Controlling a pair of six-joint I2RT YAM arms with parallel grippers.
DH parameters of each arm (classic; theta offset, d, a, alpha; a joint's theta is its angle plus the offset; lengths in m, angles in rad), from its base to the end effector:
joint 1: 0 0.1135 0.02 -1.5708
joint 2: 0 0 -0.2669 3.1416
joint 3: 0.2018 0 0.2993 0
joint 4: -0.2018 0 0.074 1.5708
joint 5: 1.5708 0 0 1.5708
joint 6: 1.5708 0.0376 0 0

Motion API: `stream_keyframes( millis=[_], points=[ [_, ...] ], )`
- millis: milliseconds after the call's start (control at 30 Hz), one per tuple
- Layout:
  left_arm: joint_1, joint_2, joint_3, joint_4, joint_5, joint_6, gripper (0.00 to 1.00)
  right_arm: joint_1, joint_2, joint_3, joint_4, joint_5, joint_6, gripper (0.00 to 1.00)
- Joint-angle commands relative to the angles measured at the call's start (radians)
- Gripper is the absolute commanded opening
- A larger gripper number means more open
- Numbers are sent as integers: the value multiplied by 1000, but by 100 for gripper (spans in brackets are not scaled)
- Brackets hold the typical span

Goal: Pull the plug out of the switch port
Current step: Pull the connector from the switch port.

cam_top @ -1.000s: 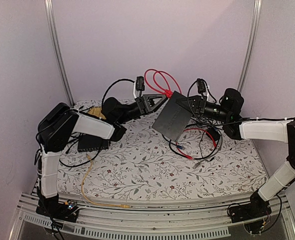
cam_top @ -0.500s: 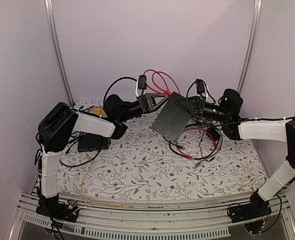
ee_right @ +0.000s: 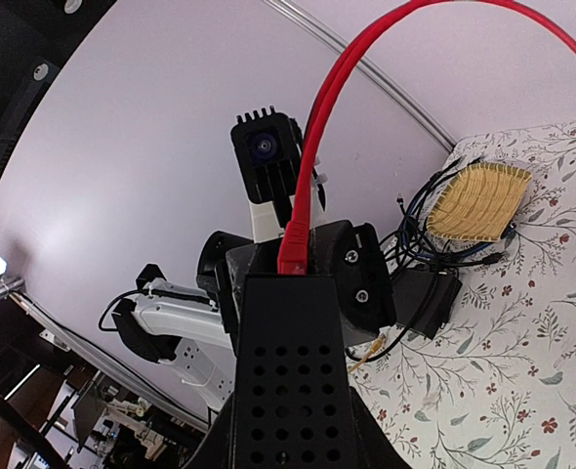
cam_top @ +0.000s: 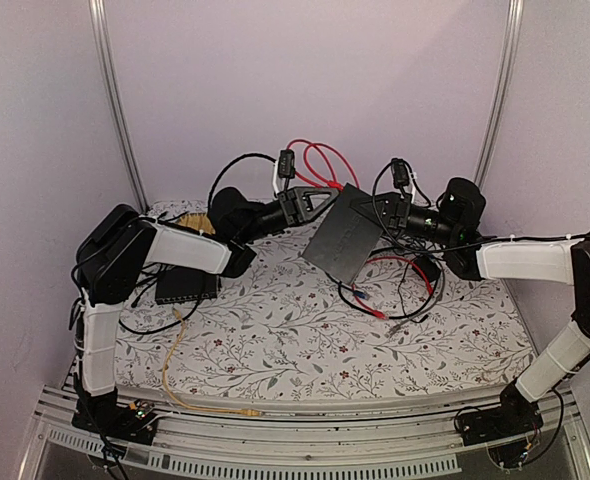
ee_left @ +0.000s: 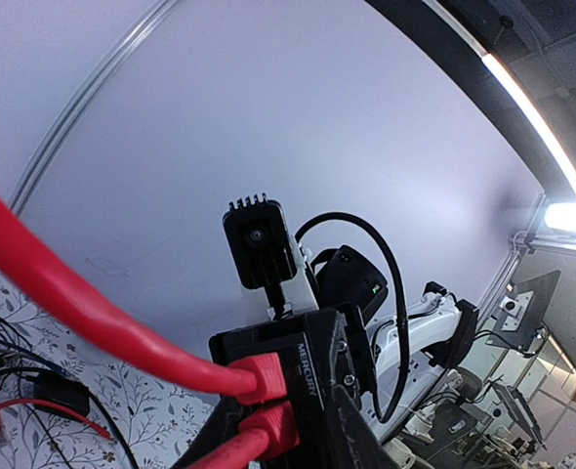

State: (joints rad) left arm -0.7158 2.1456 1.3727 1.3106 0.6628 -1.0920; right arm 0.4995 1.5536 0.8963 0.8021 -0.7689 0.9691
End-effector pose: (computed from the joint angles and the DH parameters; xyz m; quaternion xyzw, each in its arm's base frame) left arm 0.3666 -0.3495 0.2288 0.1906 0.5117 -0.7455 0.3823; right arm 0.3247 0.2070 0.2633 -0.1348 0.6557 0.6519 0.3561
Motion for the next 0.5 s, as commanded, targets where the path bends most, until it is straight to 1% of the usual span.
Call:
stream_keyframes(
  millis=[0,267,467],
  points=[
    [-9,14,24,-2,2,11,27,8,-12,25,106,8,4,2],
    [-12,16,25,7,2,0,22,8,-13,23,103,10,1,1],
    [-14,16,15,29,-6,-20,15,9,-13,21,101,12,-1,1]
  ],
)
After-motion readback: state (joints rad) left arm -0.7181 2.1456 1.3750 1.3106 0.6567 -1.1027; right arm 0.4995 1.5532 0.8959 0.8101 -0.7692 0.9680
